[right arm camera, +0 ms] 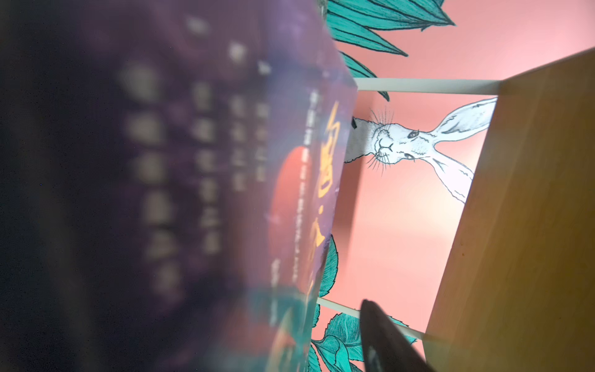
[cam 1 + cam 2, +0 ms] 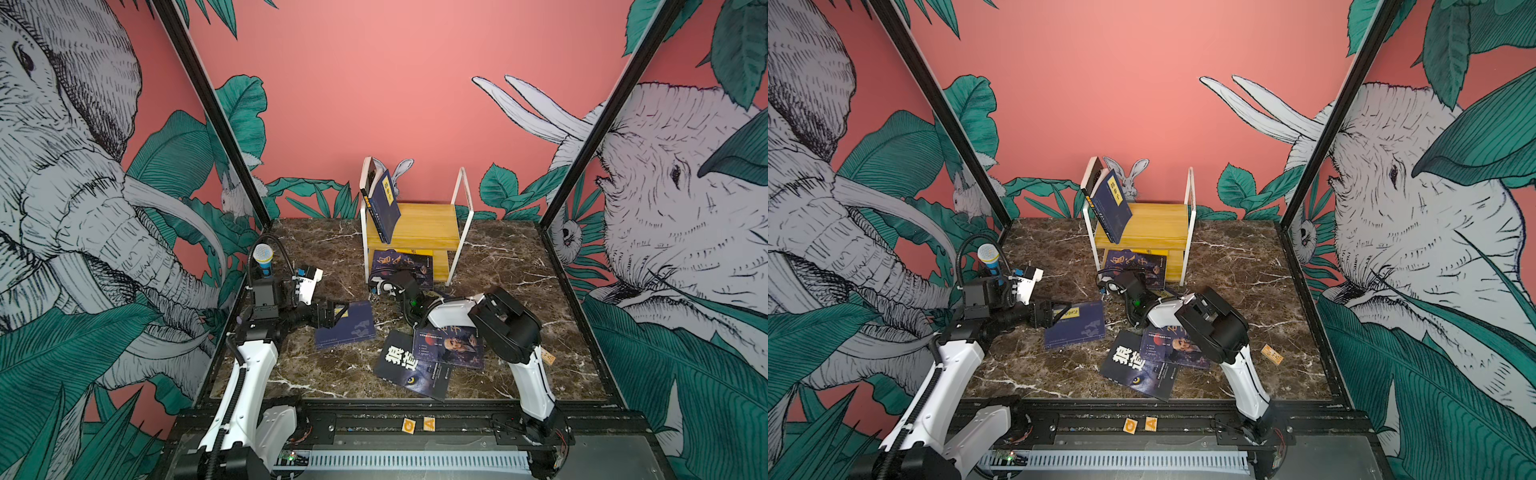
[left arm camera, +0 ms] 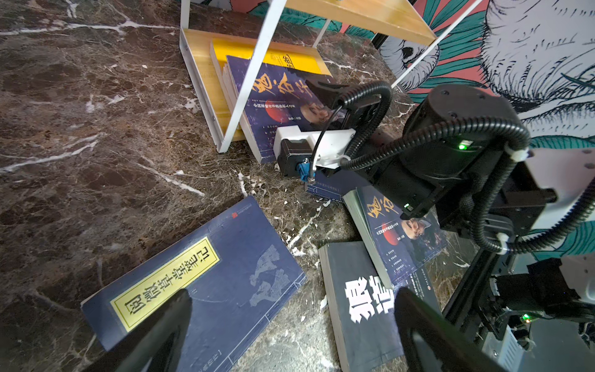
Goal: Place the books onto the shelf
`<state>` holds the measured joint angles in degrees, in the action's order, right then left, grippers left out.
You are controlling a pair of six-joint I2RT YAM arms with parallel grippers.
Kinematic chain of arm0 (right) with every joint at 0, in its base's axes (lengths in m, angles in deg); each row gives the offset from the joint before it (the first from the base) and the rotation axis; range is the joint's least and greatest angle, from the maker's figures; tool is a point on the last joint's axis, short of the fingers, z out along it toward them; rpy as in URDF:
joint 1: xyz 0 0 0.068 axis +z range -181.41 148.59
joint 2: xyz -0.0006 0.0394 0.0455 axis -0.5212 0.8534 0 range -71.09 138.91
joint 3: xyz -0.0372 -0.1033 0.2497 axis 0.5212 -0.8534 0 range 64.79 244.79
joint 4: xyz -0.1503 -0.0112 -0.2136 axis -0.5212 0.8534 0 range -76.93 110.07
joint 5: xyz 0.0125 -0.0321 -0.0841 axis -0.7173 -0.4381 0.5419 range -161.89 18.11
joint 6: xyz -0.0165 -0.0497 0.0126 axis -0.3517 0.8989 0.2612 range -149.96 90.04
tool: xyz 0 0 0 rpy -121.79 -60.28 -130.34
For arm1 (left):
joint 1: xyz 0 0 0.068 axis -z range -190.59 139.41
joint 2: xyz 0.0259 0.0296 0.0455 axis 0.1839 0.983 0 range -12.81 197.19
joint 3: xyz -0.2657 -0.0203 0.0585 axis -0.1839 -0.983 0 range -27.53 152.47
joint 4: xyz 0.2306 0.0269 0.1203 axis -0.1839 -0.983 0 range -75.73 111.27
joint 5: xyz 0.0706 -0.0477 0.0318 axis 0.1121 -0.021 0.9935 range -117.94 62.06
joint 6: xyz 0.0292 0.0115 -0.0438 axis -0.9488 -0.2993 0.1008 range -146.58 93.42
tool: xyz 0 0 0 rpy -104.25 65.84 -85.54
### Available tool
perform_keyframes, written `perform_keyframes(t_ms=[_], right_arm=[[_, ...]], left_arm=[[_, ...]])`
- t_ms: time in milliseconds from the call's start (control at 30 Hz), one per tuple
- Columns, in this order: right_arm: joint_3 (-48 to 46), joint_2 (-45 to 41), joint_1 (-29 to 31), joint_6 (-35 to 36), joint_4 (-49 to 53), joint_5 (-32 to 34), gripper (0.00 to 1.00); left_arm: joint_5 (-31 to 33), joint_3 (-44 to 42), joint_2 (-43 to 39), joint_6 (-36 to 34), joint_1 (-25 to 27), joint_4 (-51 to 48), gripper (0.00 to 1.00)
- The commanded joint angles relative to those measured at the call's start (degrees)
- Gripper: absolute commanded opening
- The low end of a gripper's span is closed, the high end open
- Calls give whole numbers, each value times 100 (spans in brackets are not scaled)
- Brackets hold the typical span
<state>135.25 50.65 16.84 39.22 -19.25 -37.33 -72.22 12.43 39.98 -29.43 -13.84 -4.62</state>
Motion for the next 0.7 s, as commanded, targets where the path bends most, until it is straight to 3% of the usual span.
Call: perform_keyframes(t_ms=[0, 267, 667], right_arm=[[116, -346, -61, -324, 607, -143, 78], [209, -566, -68, -583, 1238, -262, 86], [816, -636, -121, -1288, 2478, -551, 85]], left_arm=[[-38, 127, -80, -202, 22, -118, 99], [-29, 146, -52, -189, 6, -107, 99], [-82, 178, -17, -155, 6, -149, 99]])
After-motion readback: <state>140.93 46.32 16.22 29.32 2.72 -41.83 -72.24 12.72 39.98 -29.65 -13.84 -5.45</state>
